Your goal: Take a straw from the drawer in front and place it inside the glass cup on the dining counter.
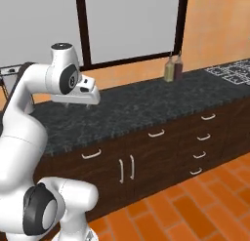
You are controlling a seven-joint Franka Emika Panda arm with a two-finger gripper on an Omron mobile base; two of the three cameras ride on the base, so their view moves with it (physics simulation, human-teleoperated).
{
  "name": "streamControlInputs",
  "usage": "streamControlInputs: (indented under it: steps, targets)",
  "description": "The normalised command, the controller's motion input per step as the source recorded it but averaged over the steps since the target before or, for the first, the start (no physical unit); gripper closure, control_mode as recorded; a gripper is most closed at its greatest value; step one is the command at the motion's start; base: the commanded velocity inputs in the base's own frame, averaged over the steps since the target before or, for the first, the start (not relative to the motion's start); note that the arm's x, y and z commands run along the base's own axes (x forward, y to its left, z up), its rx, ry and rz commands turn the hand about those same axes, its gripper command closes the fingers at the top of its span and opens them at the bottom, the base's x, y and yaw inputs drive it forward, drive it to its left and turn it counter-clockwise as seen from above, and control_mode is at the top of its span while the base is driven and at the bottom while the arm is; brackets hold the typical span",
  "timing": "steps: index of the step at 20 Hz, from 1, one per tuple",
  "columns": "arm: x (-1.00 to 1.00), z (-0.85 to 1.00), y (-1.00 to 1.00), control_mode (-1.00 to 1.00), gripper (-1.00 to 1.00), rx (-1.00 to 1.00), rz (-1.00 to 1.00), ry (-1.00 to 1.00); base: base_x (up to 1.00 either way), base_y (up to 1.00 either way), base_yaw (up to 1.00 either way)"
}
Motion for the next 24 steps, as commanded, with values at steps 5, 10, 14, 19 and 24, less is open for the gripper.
streamControlInputs:
  steps: [5,10,14,19,24]
  targets:
    - [0.00,0.00,0.00,1.00,-1.00,0.00,0.00,0.00,0.00,0.90,-0.50]
    - [0.00,0.00,0.00,1.00,-1.00,0.00,0.00,0.00,0.00,0.77,-0.48]
    - [0.00,0.00,0.00,1.00,-1.00,0.00,0.00,0.00,-0.04,0.79,-0.46]
    - [-0.14,0.00,0.16,-1.00,-1.00,0.36,-0.33,-0.09,0.00,0.00,0.00]
    - [-0.18,-0.36,-0.79,-1.00,-1.00,0.51,-0.10,-0.15,0.00,0.00,0.00]
